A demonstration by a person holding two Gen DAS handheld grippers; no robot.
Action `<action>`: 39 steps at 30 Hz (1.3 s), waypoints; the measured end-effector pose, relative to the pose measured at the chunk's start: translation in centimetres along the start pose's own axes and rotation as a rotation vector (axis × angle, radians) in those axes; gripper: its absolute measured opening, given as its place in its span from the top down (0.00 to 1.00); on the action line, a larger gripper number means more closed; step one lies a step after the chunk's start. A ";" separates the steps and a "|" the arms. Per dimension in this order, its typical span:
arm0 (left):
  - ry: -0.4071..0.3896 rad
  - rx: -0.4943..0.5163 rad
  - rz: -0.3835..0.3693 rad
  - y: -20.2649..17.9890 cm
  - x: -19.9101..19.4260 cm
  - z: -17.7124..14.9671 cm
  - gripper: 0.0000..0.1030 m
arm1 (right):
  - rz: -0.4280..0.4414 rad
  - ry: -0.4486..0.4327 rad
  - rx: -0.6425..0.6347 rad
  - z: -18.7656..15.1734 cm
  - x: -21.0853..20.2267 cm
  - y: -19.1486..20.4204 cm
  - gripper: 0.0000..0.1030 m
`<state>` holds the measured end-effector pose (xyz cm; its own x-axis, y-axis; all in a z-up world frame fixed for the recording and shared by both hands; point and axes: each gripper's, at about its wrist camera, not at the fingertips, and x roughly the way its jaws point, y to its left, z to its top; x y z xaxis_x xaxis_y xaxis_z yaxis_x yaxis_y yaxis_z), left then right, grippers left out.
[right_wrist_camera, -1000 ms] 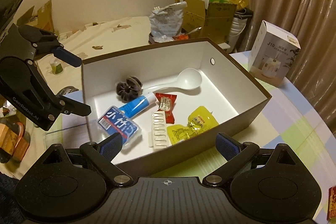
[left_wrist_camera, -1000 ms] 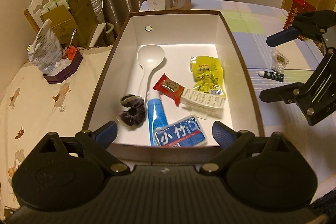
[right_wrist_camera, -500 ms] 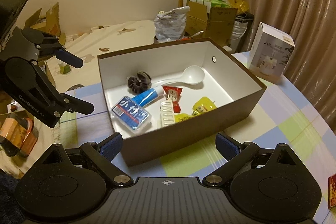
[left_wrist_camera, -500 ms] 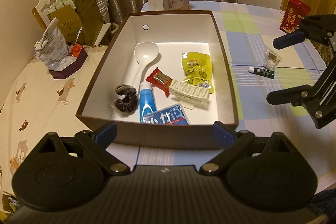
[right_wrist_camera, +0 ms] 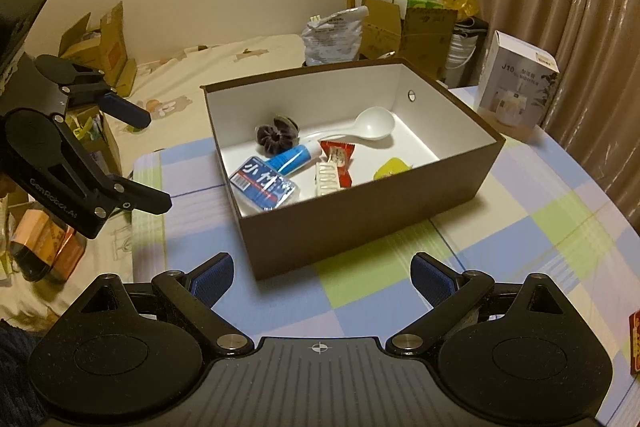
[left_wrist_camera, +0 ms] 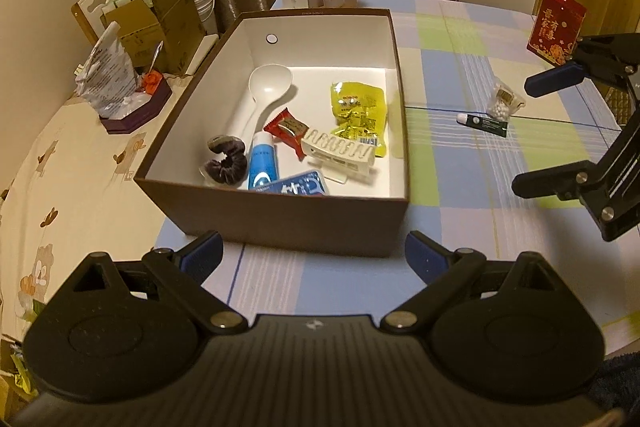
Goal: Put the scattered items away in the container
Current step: 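Lift both tools out of the box toward the green tube and cotton swabs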
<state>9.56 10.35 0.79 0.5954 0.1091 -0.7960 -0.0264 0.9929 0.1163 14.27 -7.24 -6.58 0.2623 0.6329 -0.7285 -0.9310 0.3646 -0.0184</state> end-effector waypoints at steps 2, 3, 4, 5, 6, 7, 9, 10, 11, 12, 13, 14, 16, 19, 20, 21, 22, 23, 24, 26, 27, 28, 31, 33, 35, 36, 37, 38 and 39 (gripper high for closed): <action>0.000 -0.003 0.003 -0.5 -0.3 -0.3 0.07 | 0.000 -0.001 0.003 -0.5 -0.4 -0.1 0.03; 0.001 -0.005 0.004 -0.7 -0.4 -0.4 0.07 | 0.001 -0.002 0.005 -0.7 -0.6 -0.2 0.03; 0.001 -0.007 0.005 -1.0 -0.5 -0.5 0.07 | 0.001 -0.002 0.007 -0.9 -0.9 -0.3 0.03; 0.001 -0.008 0.006 -1.3 -0.7 -0.6 0.07 | 0.001 -0.003 0.009 -1.2 -1.1 -0.4 0.03; 0.001 -0.010 0.006 -1.6 -0.8 -0.7 0.07 | 0.001 -0.002 0.012 -1.4 -1.3 -0.5 0.03; 0.001 -0.011 0.005 -1.9 -0.9 -0.8 0.07 | 0.000 -0.001 0.014 -1.7 -1.5 -0.6 0.03; 0.000 -0.013 0.002 -2.5 -1.0 -0.9 0.07 | -0.003 0.002 0.021 -2.3 -1.8 -0.9 0.03; 0.001 -0.013 0.000 -2.9 -1.0 -1.0 0.07 | -0.005 0.005 0.026 -2.6 -2.0 -1.1 0.03; 0.001 -0.014 -0.002 -3.3 -1.1 -1.1 0.07 | -0.007 0.007 0.031 -3.0 -2.2 -1.3 0.03; 0.002 -0.012 -0.006 -3.7 -1.1 -1.1 0.07 | -0.011 0.009 0.038 -3.3 -2.4 -1.5 0.03; 0.002 -0.010 -0.010 -4.1 -1.1 -1.2 0.07 | -0.016 0.012 0.046 -3.7 -2.6 -1.8 0.03; 0.002 -0.008 -0.013 -4.4 -1.1 -1.2 0.07 | -0.022 0.014 0.055 -4.1 -2.8 -2.1 0.03; 0.005 -0.004 -0.021 -5.3 -1.0 -1.3 0.07 | -0.032 0.019 0.077 -4.9 -3.3 -2.7 0.03; 0.018 0.001 -0.039 -6.6 -0.6 -1.3 0.07 | -0.047 0.032 0.113 -6.0 -4.0 -3.6 0.03; 0.021 0.007 -0.046 -7.0 -0.5 -1.3 0.07 | -0.055 0.037 0.121 -6.4 -4.3 -4.0 0.03; 0.025 0.013 -0.054 -7.5 -0.3 -1.3 0.07 | -0.064 0.042 0.130 -6.9 -4.5 -4.3 0.03; 0.028 0.019 -0.063 -8.0 -0.1 -1.2 0.07 | -0.073 0.045 0.138 -7.2 -4.7 -4.6 0.03; 0.032 0.025 -0.074 -8.5 0.1 -1.2 0.07 | -0.082 0.048 0.150 -7.7 -5.0 -5.0 0.03; 0.034 0.033 -0.085 -9.1 0.4 -1.1 0.07 | -0.090 0.050 0.165 -8.1 -5.2 -5.4 0.03; 0.036 0.056 -0.107 -10.3 0.8 -0.9 0.07 | -0.105 0.056 0.199 -9.0 -5.7 -6.3 0.03; 0.037 0.068 -0.118 -10.9 1.1 -0.8 0.07 | -0.115 0.060 0.215 -9.4 -5.9 -6.8 0.03; 0.037 0.080 -0.129 -11.5 1.3 -0.7 0.07 | -0.127 0.065 0.232 -9.9 -6.1 -7.4 0.03; 0.037 0.110 -0.152 -13.0 2.2 0.0 0.07 | -0.166 0.082 0.277 -11.3 -6.7 -8.8 0.03; 0.039 0.127 -0.165 -13.7 2.8 0.5 0.08 | -0.184 0.089 0.307 -12.1 -7.2 -9.7 0.03; 0.038 0.145 -0.174 -14.4 3.3 1.0 0.08 | -0.193 0.095 0.334 -12.9 -7.5 -10.4 0.03; 0.037 0.154 -0.178 -14.8 3.6 1.2 0.08 | -0.198 0.097 0.345 -13.2 -7.6 -10.7 0.03; 0.038 0.164 -0.182 -15.1 3.9 1.5 0.08 | -0.204 0.101 0.355 -13.5 -7.7 -11.0 0.03; 0.038 0.173 -0.186 -15.4 4.2 1.7 0.08 | -0.209 0.105 0.368 -13.8 -7.8 -11.3 0.03; 0.038 0.182 -0.192 -15.7 4.5 1.9 0.09 | -0.215 0.109 0.381 -14.1 -7.8 -11.6 0.03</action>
<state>14.18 -4.79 -3.49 0.5449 -0.0750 -0.8351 0.2312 0.9708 0.0636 19.42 -26.04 -10.37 0.3926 0.4469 -0.8038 -0.6931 0.7183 0.0608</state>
